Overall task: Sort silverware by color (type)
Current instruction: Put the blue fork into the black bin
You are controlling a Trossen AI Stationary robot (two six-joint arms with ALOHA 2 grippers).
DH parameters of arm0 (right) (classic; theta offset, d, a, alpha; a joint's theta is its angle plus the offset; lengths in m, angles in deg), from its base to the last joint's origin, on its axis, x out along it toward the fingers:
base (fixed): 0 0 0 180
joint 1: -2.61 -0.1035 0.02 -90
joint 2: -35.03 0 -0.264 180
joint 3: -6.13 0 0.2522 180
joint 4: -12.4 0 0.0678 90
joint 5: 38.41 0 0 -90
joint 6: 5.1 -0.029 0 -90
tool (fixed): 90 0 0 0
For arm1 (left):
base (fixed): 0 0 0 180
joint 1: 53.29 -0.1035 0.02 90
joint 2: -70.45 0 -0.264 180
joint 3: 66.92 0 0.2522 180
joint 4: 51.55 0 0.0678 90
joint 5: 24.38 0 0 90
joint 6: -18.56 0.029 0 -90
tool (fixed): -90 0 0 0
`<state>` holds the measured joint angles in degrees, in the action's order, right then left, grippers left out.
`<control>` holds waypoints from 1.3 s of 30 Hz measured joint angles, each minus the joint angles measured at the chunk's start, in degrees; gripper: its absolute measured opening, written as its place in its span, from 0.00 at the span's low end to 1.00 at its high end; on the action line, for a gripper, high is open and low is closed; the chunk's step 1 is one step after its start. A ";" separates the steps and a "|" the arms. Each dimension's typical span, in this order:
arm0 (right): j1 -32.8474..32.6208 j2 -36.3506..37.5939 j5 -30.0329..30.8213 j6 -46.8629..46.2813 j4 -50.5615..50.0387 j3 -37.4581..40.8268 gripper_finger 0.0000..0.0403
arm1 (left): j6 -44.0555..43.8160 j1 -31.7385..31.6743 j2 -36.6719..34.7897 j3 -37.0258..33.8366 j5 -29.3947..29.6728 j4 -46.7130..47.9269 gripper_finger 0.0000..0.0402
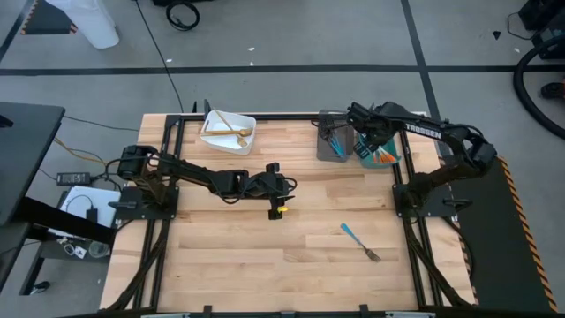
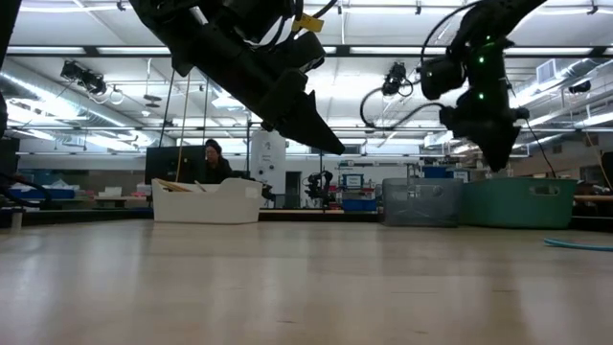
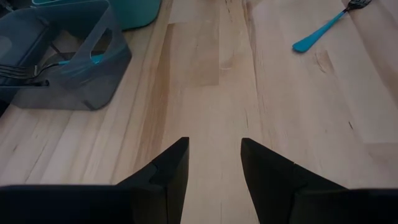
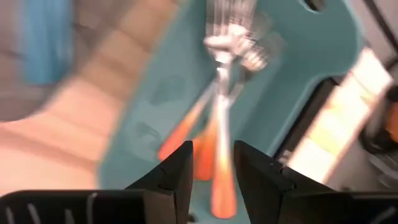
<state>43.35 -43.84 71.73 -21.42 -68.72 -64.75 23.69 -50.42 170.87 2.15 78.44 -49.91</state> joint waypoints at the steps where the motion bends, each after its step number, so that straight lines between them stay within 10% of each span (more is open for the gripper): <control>1: -0.82 0.75 -1.35 -0.03 0.47 0.00 0.31 | 0.00 0.00 0.00 0.00 0.00 -0.01 0.38; 39: -36.28 8.23 -15.37 -20.49 3.47 0.00 0.31 | 1.55 -0.20 0.00 0.02 0.02 6.53 0.38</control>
<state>7.07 -35.60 56.35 -41.91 -65.25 -64.75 25.24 -50.61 170.87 2.17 78.47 -43.38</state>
